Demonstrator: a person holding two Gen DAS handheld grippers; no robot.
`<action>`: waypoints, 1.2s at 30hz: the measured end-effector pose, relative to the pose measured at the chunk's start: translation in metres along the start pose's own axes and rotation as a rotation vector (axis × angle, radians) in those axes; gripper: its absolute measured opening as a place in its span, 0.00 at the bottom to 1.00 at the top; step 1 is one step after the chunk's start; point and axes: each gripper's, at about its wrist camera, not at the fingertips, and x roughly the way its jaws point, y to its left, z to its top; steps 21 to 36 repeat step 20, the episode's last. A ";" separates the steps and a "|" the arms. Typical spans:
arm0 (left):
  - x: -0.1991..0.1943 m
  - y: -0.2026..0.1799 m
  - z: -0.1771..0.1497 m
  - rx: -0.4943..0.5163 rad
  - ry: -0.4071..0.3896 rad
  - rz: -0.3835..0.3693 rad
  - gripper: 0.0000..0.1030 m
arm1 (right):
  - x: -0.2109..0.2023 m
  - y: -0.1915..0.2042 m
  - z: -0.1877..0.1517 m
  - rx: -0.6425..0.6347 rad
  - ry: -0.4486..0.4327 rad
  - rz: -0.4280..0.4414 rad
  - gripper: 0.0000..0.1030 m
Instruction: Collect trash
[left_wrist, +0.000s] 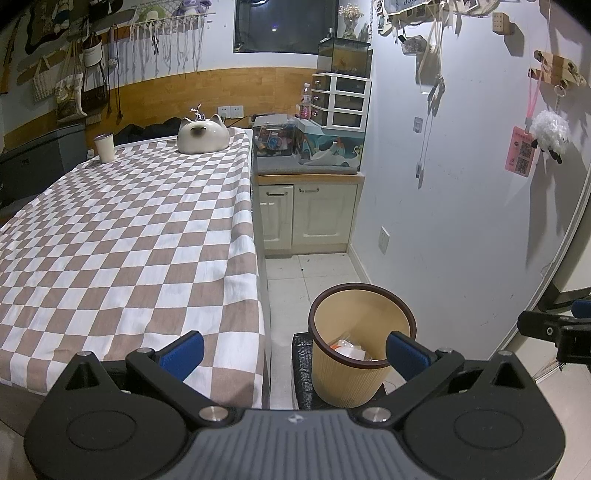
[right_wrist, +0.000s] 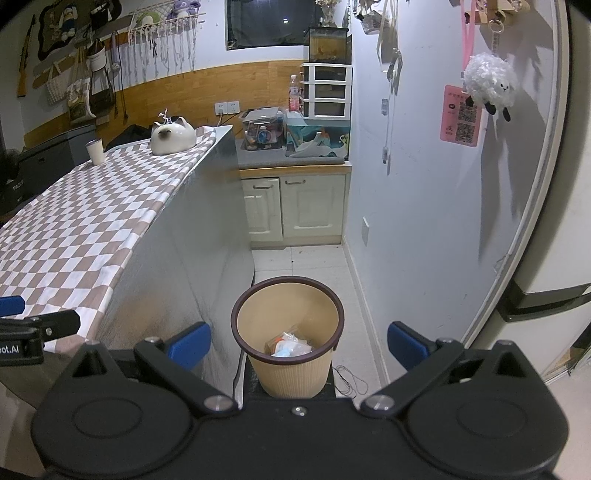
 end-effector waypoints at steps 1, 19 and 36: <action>0.000 0.000 0.000 0.000 0.000 0.000 1.00 | 0.000 0.000 0.000 0.000 0.000 0.000 1.00; 0.000 -0.002 0.003 0.000 -0.003 0.001 1.00 | 0.000 0.000 0.000 -0.002 -0.001 0.000 1.00; 0.000 -0.002 0.003 0.000 -0.003 0.002 1.00 | 0.000 0.000 0.000 -0.001 -0.001 -0.001 1.00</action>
